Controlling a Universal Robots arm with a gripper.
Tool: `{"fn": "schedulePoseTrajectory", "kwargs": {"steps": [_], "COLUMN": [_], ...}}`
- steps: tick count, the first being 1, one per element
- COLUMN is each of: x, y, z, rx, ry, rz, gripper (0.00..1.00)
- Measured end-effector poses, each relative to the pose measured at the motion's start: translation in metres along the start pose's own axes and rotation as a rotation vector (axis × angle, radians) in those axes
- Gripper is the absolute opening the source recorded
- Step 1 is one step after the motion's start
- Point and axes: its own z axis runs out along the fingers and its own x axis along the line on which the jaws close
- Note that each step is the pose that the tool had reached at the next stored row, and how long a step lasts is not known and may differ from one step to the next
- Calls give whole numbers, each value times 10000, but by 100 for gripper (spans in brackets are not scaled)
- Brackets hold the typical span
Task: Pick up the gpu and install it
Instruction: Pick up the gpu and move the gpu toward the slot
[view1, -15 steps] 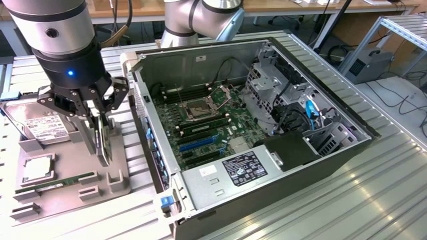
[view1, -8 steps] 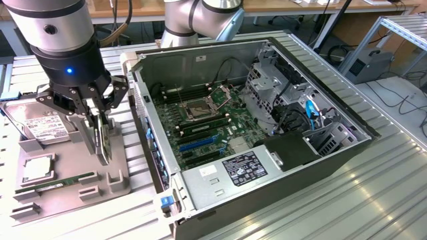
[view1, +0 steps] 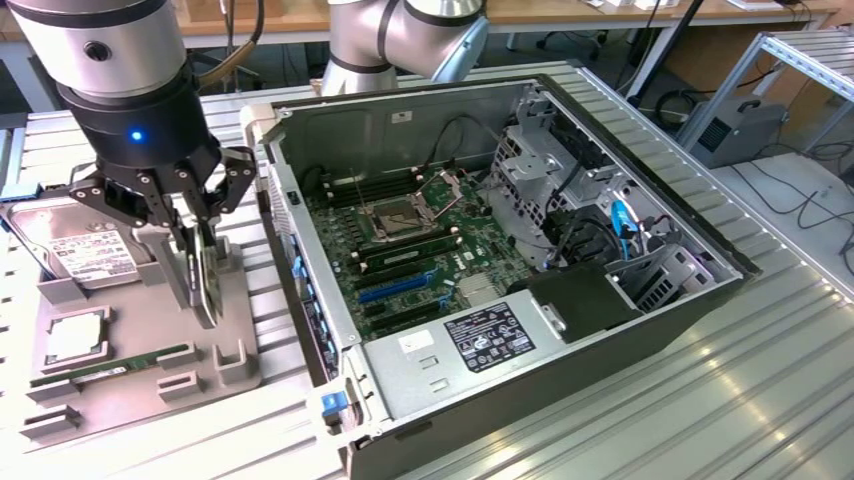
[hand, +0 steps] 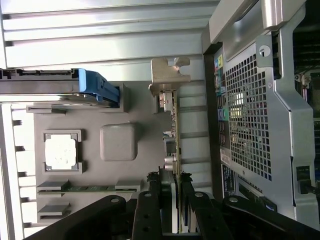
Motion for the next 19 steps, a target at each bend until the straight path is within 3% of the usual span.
{"fn": "schedulePoseTrajectory", "kwargs": {"steps": [7,19], "x": [-2,-2], "y": [3,4], "z": [-68,-90], "rx": [0,-1], "ry": [0,-1], "rz": [0,0], "gripper": [27,27]}}
